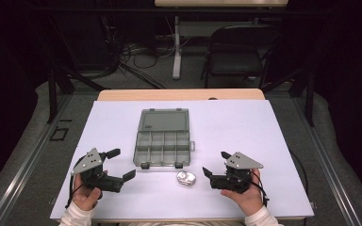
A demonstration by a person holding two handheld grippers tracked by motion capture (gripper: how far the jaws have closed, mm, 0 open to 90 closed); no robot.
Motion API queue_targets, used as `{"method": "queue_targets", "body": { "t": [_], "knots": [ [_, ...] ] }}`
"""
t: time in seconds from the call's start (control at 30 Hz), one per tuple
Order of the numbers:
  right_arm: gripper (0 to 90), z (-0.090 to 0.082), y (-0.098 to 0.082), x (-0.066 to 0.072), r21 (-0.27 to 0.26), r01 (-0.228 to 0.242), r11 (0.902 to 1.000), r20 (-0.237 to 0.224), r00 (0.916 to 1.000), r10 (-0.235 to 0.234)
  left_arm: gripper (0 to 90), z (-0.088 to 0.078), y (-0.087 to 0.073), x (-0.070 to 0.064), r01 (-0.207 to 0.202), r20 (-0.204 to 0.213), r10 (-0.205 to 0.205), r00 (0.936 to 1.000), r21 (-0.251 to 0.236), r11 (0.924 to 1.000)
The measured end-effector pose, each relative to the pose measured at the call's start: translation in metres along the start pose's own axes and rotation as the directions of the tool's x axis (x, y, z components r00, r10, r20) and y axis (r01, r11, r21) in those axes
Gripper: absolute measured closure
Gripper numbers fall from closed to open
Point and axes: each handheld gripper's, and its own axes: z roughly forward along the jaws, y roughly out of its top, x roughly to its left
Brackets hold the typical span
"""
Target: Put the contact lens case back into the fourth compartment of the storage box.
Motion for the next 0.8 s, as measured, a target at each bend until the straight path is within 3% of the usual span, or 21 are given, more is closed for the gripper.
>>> {"method": "queue_targets", "body": {
  "t": [0.2, 0.43, 0.53, 0.8],
  "knots": [
    [14.2, 0.002, -0.002, -0.001, 0.031, 0.001, 0.9995, -0.006, 1.0000, -0.001, 0.6, 0.001, 0.000, 0.000, 0.008, -0.002, -0.008, 1.0000, -0.006, 1.0000],
    [14.6, 0.006, -0.001, 0.002, 0.051, 0.015, 0.9986, -0.016, 0.9998, -0.015, 0.6, 0.000, -0.001, 0.002, 0.030, -0.039, -0.030, 0.9988, -0.007, 0.9995],
    [14.6, 0.007, -0.001, 0.002, 0.055, 0.018, 0.9983, -0.020, 0.9997, -0.017, 0.6, 0.000, -0.001, 0.003, 0.034, -0.025, -0.034, 0.9991, -0.005, 0.9994],
    [14.9, 0.012, -0.001, 0.004, 0.093, 0.028, 0.9953, -0.056, 0.9982, -0.023, 0.6, -0.003, 0.000, 0.001, 0.016, -0.044, -0.016, 0.9989, -0.004, 0.9999]
  ]
}}
